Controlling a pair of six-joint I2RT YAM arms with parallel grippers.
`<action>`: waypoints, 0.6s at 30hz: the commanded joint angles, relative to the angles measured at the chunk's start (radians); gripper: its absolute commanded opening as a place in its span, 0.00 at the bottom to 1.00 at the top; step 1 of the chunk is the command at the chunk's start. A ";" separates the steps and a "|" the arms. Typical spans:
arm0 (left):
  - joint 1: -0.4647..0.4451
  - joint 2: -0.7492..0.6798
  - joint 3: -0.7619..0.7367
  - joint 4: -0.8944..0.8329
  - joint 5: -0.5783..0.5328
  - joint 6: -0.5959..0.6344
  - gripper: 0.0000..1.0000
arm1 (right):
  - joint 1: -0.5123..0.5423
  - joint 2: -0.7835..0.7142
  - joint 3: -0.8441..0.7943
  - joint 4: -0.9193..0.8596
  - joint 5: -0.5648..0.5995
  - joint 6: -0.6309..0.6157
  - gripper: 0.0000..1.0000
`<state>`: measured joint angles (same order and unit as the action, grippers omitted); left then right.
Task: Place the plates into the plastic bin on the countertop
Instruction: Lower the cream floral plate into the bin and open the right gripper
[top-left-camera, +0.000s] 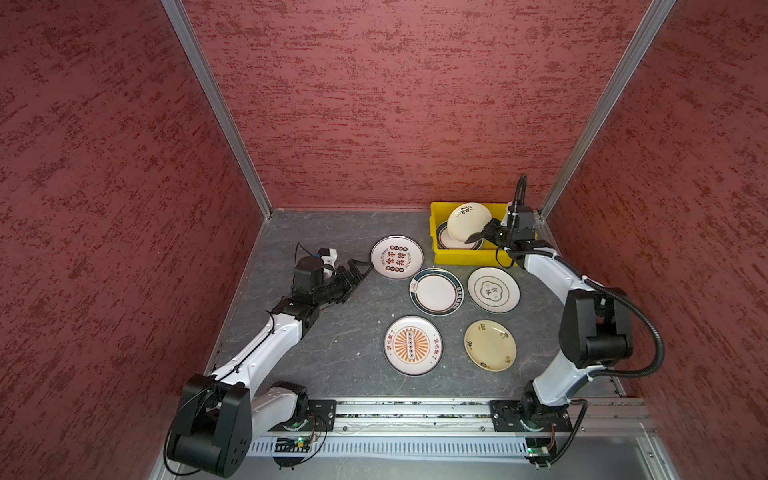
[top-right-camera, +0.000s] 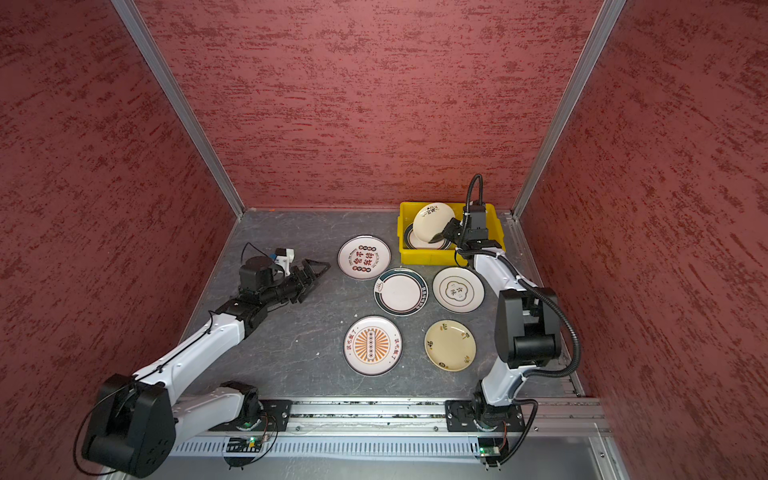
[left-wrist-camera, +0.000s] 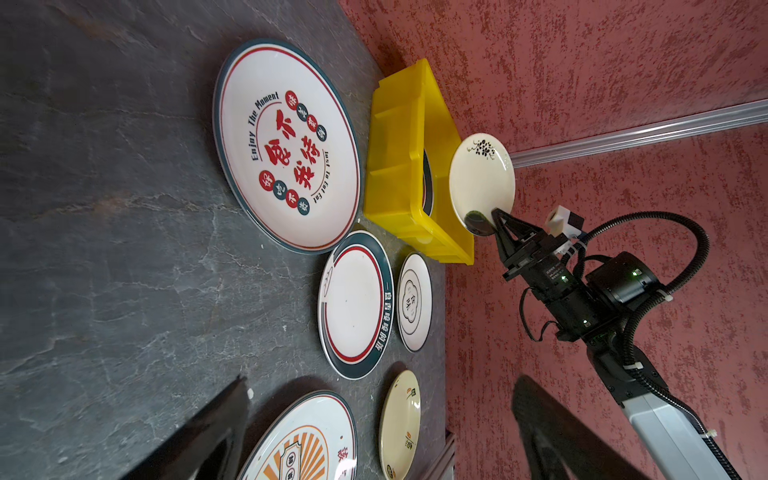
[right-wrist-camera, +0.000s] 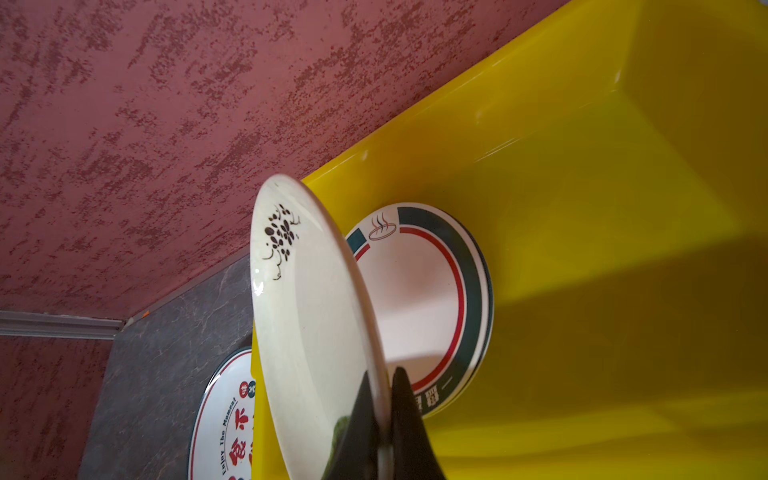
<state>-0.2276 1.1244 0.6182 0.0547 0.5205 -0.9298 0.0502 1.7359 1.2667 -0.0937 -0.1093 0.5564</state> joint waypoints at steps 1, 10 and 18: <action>0.014 -0.038 -0.017 -0.043 -0.025 0.013 0.99 | -0.005 0.059 0.055 0.032 0.007 -0.007 0.00; 0.040 -0.067 -0.024 -0.076 -0.031 0.013 0.99 | -0.004 0.197 0.139 -0.001 -0.053 0.014 0.00; 0.051 -0.065 -0.025 -0.072 -0.028 0.012 1.00 | -0.009 0.243 0.184 -0.030 -0.056 0.014 0.21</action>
<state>-0.1864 1.0718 0.6018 -0.0120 0.4957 -0.9295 0.0486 1.9762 1.4044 -0.1253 -0.1535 0.5701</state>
